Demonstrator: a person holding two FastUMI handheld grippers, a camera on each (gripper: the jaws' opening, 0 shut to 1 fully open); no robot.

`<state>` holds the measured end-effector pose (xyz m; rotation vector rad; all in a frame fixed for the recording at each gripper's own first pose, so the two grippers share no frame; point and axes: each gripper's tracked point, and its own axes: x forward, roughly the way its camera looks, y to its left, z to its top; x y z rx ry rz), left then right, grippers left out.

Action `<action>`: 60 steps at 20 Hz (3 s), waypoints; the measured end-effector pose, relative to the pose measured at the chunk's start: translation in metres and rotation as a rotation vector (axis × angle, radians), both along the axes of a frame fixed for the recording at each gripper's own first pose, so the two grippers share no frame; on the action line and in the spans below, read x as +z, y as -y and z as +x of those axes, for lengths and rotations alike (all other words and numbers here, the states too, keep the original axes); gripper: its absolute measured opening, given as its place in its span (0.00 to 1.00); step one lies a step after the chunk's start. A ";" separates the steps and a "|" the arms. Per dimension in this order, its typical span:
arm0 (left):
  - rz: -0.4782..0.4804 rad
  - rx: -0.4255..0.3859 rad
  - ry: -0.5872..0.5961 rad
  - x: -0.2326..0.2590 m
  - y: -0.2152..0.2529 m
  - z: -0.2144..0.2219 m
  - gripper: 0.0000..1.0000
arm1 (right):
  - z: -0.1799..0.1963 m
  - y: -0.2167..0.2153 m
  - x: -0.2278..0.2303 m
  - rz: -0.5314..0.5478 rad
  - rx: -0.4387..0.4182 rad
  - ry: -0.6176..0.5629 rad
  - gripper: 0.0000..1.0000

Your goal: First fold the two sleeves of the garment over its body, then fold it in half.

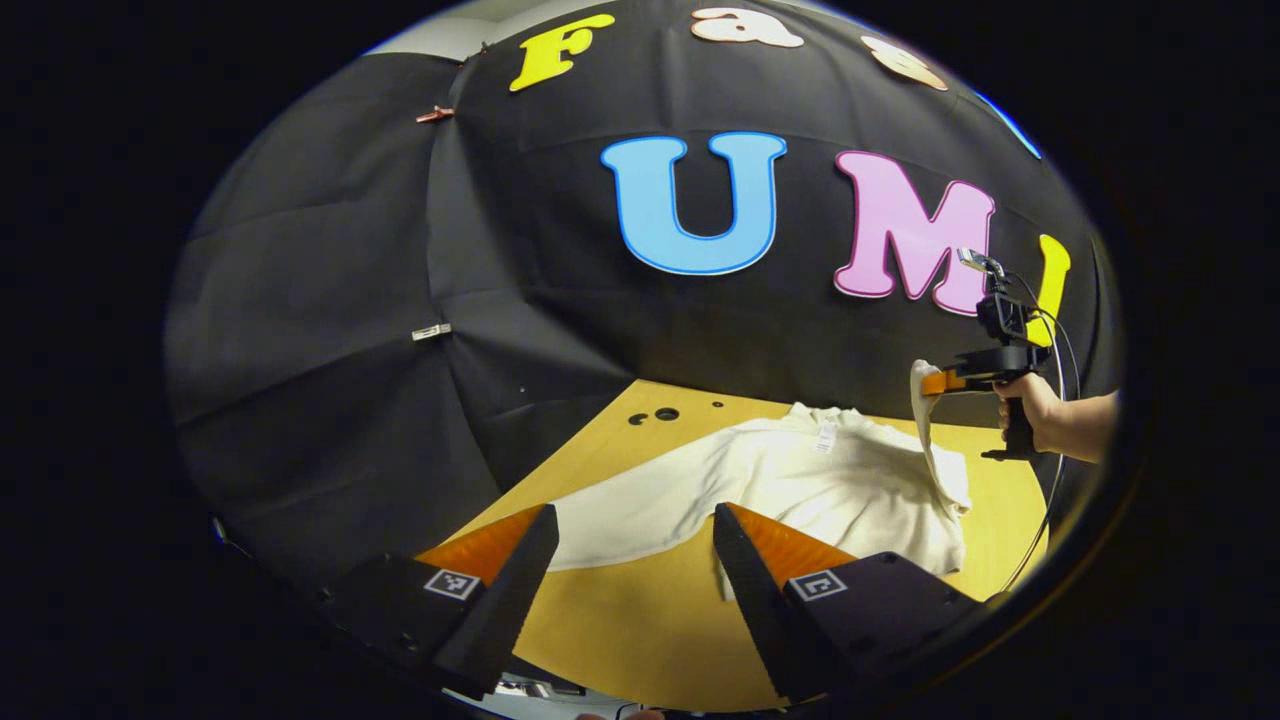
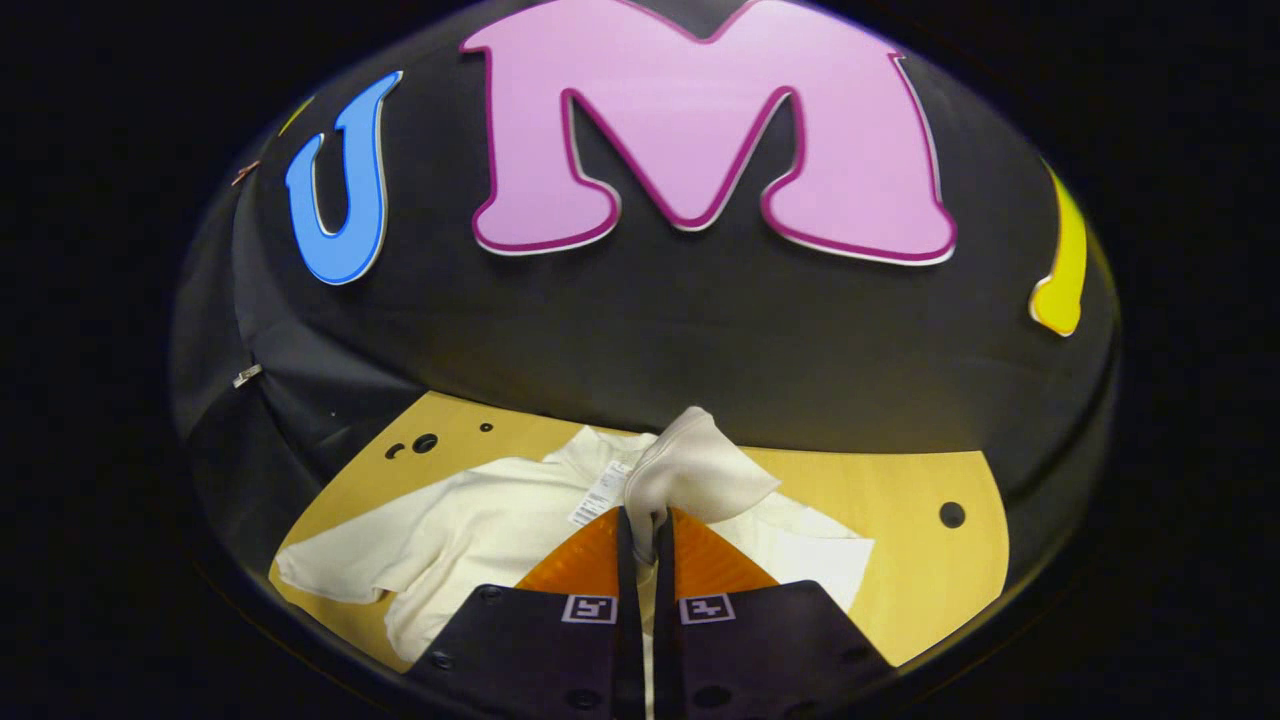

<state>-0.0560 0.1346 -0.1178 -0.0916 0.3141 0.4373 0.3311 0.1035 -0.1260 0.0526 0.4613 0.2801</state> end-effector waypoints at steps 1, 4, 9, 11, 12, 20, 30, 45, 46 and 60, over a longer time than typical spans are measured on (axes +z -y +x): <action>-0.001 0.012 0.000 -0.002 -0.005 -0.001 0.96 | 0.003 -0.015 -0.005 -0.004 0.012 -0.005 0.08; -0.022 0.038 -0.006 -0.011 -0.019 -0.002 0.96 | 0.009 -0.061 -0.021 -0.032 0.069 -0.016 0.08; -0.044 0.084 -0.024 -0.030 -0.041 -0.005 0.96 | 0.015 -0.159 -0.057 -0.066 0.178 -0.047 0.08; -0.050 0.110 -0.029 -0.039 -0.052 -0.010 0.96 | 0.016 -0.197 -0.079 -0.081 0.207 -0.076 0.08; -0.052 0.124 -0.034 -0.043 -0.058 -0.013 0.96 | 0.017 -0.210 -0.088 -0.088 0.213 -0.085 0.08; -0.047 0.219 -0.078 -0.070 -0.090 -0.029 0.96 | 0.000 -0.250 -0.127 -0.095 0.244 -0.176 0.46; -0.064 0.308 -0.079 -0.107 -0.149 -0.011 0.96 | -0.026 -0.136 -0.059 -0.069 0.126 -0.079 0.97; -0.250 0.366 -0.284 -0.238 -0.213 0.028 0.92 | -0.107 0.074 -0.044 -0.040 -0.205 -0.109 0.99; -0.253 0.375 -0.299 -0.244 -0.215 0.030 0.96 | -0.114 0.085 -0.043 -0.046 -0.218 -0.107 0.99; -0.262 0.323 -0.293 -0.254 -0.202 0.069 0.46 | -0.208 0.200 -0.079 -0.012 -0.371 -0.192 0.99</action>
